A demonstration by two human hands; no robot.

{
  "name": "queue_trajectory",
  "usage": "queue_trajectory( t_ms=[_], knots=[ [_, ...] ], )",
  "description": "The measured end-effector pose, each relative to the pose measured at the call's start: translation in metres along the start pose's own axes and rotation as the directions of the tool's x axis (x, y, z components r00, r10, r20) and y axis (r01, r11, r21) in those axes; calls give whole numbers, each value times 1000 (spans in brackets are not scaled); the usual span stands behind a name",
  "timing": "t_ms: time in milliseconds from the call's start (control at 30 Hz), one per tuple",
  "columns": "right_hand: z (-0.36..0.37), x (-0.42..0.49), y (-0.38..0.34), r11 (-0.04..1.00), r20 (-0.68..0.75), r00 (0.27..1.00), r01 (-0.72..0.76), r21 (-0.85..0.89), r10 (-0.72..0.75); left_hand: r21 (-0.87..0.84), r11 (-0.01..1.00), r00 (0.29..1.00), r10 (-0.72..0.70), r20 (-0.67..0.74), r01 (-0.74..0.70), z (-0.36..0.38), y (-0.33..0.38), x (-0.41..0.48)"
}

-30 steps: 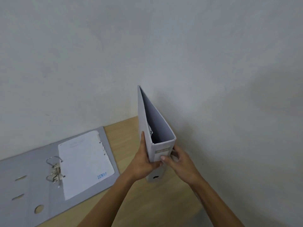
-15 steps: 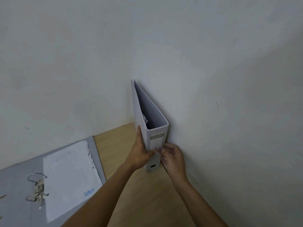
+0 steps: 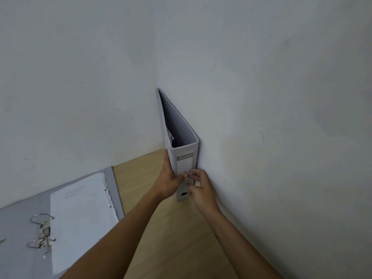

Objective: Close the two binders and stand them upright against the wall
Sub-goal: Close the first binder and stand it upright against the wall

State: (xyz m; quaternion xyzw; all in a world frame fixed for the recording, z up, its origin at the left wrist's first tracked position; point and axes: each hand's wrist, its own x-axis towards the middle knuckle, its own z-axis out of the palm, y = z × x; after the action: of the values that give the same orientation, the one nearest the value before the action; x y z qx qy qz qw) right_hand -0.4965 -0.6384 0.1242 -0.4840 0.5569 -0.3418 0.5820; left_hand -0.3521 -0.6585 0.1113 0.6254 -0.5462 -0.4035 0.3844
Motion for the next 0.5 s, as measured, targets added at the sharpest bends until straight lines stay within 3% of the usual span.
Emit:
queue_trajectory(
  t_ms=[133, 333, 500],
  knots=[
    [-1, 3, -2, 998, 14, 1000, 24, -52, -24, -8, 1000, 999, -21, -36, 21, 7, 2, -7],
    [-5, -3, 0, 998, 33, 999, 12, -59, -10, 64, 977, 979, -200, -36, 202, 3, -7, -28],
    [-4, -12, 7, 997, 95, 994, -46, -63, 52, -56, 957, 959, -284, -15, 283, -14, -13, -66]
  ],
)
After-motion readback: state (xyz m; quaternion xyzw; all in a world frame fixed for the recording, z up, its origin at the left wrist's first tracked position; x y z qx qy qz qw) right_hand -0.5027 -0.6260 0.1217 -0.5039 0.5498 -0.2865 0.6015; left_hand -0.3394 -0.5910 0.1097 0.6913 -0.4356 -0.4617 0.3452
